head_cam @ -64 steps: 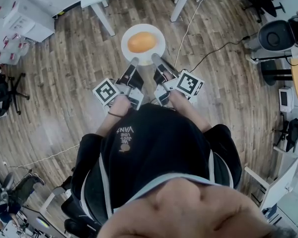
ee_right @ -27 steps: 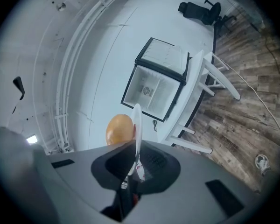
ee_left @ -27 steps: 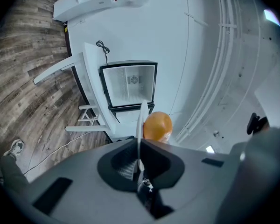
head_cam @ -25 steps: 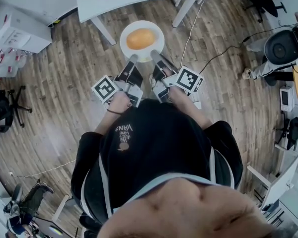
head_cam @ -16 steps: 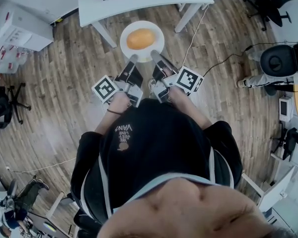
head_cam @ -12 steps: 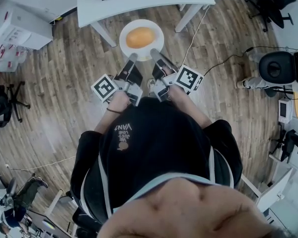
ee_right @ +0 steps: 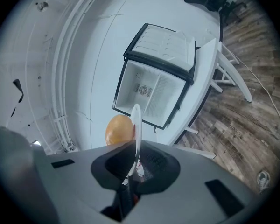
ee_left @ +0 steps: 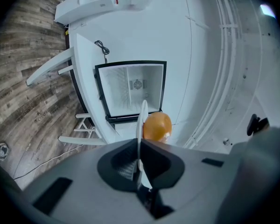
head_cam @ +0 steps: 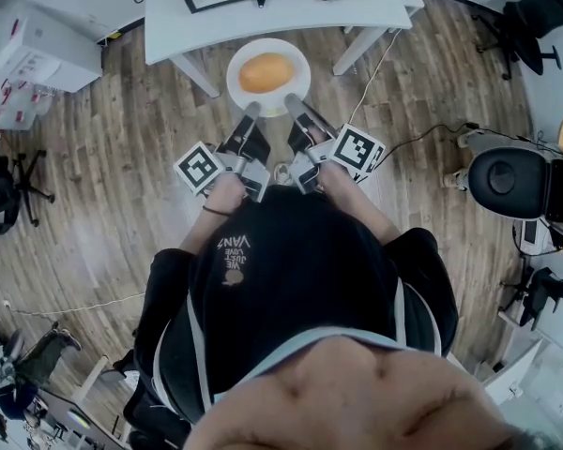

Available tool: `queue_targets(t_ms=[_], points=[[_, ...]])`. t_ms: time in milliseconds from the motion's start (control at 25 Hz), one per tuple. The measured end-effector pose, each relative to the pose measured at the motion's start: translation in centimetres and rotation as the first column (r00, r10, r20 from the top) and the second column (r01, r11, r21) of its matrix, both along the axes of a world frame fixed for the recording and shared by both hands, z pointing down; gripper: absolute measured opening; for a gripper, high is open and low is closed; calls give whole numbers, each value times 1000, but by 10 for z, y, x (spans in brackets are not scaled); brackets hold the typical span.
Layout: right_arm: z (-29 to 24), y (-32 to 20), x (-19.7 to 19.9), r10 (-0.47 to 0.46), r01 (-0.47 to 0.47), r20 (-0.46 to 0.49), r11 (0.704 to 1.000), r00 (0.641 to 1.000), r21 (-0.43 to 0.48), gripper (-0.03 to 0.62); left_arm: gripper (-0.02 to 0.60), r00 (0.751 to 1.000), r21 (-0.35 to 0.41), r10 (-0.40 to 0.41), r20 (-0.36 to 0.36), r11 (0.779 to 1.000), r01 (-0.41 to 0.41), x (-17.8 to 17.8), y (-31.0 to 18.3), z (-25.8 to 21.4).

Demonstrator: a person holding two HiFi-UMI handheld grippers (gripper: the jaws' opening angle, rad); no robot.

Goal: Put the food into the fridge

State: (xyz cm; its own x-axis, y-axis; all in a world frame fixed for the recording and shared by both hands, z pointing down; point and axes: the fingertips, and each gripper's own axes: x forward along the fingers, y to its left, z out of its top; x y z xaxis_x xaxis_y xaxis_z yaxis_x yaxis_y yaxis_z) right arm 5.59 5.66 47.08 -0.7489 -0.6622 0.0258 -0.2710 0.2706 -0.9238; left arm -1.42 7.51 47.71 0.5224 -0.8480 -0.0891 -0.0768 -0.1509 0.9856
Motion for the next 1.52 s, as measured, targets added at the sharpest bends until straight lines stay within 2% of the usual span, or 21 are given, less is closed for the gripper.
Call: queue_targets(t_ms=[200, 440, 680, 1080, 1240, 1520], points=[[-2, -22, 3, -45, 45, 13, 998, 999, 40, 26, 26, 1000, -8, -31, -1, 999, 31, 6, -18, 5], [7, -39, 7, -59, 59, 10, 998, 998, -6, 26, 26, 998, -16, -56, 2, 998, 56, 8, -34, 6], [8, -60, -1, -61, 62, 7, 998, 998, -4, 26, 26, 999, -31, -53, 4, 998, 53, 0, -55, 10], [9, -105, -24, 8, -8, 3, 999, 1000, -50, 26, 26, 1000, -30, -8, -8, 1000, 8, -26, -105, 4], [-2, -127, -34, 13, -13, 2, 1000, 1000, -11, 26, 26, 1000, -27, 10, -3, 1000, -10, -35, -126, -1], [0, -158, -50, 49, -49, 4, 998, 999, -29, 26, 26, 999, -23, 31, -11, 999, -31, -52, -160, -2]])
